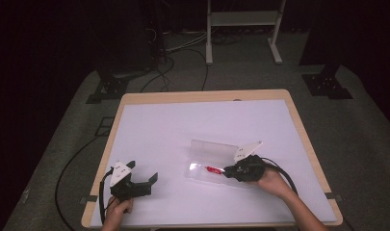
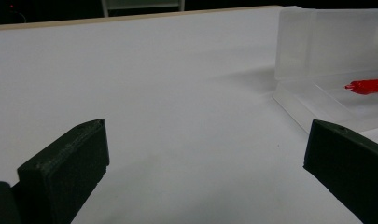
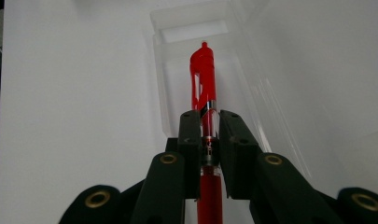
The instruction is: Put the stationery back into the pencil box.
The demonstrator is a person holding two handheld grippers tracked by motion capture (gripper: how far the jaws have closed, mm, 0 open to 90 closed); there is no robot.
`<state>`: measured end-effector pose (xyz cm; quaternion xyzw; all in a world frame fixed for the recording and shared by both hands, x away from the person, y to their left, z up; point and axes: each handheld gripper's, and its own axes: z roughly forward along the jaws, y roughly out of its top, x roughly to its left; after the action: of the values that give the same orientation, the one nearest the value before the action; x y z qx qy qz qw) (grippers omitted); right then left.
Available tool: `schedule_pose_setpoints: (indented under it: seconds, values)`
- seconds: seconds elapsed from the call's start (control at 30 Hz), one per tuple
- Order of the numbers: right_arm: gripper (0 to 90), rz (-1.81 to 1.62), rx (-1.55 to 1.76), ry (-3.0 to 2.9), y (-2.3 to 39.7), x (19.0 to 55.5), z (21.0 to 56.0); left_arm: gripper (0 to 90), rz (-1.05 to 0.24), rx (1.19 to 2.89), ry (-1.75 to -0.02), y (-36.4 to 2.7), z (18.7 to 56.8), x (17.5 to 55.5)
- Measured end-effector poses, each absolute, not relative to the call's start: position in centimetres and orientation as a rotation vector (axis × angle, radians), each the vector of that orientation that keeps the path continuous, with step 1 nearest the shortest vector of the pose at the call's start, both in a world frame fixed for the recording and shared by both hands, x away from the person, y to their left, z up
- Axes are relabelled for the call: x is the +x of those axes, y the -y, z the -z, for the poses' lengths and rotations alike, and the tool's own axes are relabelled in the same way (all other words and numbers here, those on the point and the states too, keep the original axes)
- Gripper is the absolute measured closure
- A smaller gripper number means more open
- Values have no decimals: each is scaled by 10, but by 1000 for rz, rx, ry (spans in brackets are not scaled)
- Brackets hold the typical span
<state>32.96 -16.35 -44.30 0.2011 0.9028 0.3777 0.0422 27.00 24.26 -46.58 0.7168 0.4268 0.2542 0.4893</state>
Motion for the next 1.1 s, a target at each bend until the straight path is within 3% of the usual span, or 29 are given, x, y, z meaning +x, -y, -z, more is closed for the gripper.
schedule_pose_setpoints:
  seconds: [0.77,1.1]
  values:
    - [777,-1126,652,-2815,159,337,464,0,-616,1741,-1037,-243,466,270]
    - [654,-1183,680,-2779,169,334,456,0,-616,1740,-1039,-243,466,270]
